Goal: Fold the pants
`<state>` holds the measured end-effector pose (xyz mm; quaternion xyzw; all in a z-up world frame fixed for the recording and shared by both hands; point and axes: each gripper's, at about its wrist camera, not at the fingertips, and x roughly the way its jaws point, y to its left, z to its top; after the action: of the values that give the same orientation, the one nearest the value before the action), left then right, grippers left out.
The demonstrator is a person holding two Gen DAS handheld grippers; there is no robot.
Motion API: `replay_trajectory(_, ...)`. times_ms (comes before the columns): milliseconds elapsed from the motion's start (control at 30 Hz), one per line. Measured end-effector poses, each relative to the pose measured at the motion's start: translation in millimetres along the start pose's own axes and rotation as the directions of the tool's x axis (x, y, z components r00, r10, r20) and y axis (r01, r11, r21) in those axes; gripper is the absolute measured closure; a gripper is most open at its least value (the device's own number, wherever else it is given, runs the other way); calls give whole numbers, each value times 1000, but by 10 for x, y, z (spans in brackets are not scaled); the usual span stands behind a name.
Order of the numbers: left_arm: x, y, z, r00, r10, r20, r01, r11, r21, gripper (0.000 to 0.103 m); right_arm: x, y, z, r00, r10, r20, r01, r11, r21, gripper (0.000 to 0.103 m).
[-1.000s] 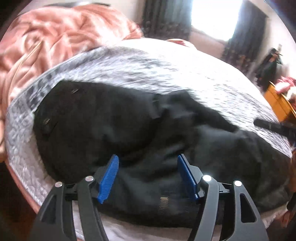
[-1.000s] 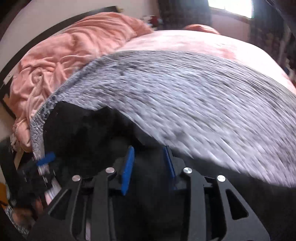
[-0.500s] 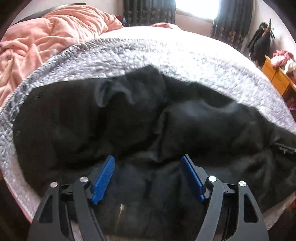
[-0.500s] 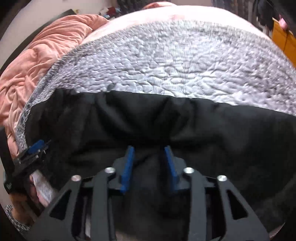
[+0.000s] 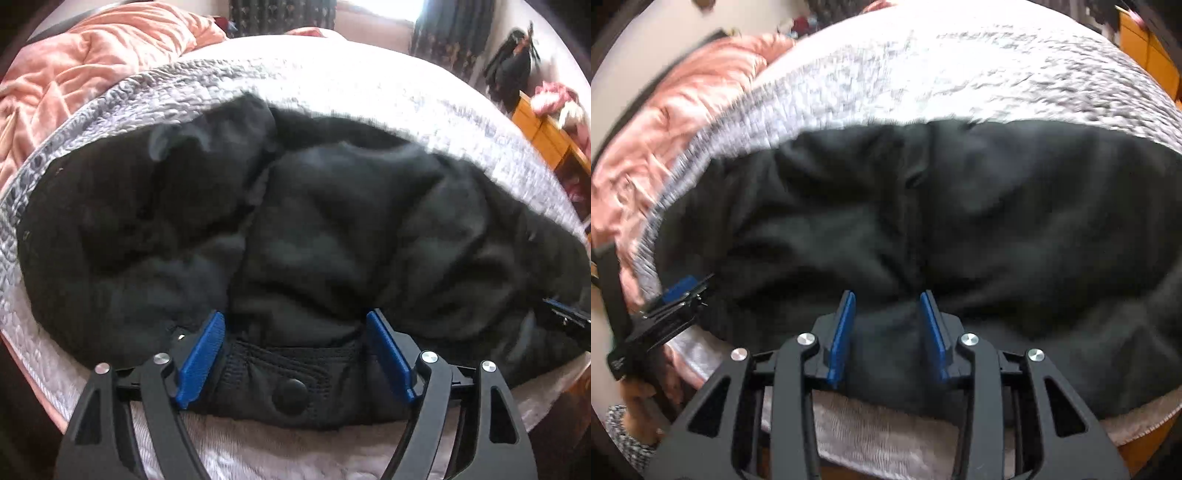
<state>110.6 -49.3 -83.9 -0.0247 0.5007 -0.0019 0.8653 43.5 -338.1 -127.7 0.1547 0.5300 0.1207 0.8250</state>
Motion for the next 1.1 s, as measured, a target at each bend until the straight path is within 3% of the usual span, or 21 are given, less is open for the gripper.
replay_trajectory(167, -231, -131, -31, 998, -50, 33, 50, 999, 12, 23, -416, -286, -22, 999, 3, 51, -6, 998, 68, 61)
replay_trajectory(233, -182, -174, -83, 996, -88, 4, 88, 996, -4, 23, -447, -318, -45, 998, 0, 55, -4, 997, 72, 61)
replay_trajectory(333, 19, -255, -147, 998, -45, -49, 46, 999, 26, 23, -290, -347, -115, 999, -36, 7, 35, 996, 77, 61)
replay_trajectory(400, 65, -314, -174, 999, -13, -41, 16, 997, 74, 23, -60, -412, -181, 996, -70, -63, 76, 992, 102, 62)
replay_trajectory(467, 31, -288, -153, 998, -30, -48, 33, 996, 83, 23, 31, -426, -216, 993, -89, -80, 98, 989, 110, 62)
replay_trajectory(567, -160, -86, -108, 998, -62, -16, 62, 998, 20, 24, -59, -319, -201, 992, -114, -59, 118, 990, 82, 61)
replay_trajectory(700, -473, 594, -47, 999, -36, 29, 39, 990, -134, 23, -268, -19, -161, 1000, -21, 14, 21, 999, 35, 55)
replay_trajectory(767, -516, 1005, -62, 998, -60, 7, 60, 966, -252, 25, -265, 175, -163, 1000, 12, 16, -12, 1000, -17, 53)
replay_trajectory(900, -455, 1787, -146, 990, -140, -12, 117, 870, -479, 29, -118, 460, -135, 997, 77, -2, -77, 994, -82, 52)
replay_trajectory(1033, -304, 2114, -146, 980, -199, -30, 149, 817, -557, 29, 130, 636, -101, 996, 73, -54, -78, 992, -96, 52)
replay_trajectory(1100, -251, 2213, -182, 966, -256, -21, 194, 780, -596, 29, 223, 678, -84, 995, 65, -76, -73, 993, -95, 52)
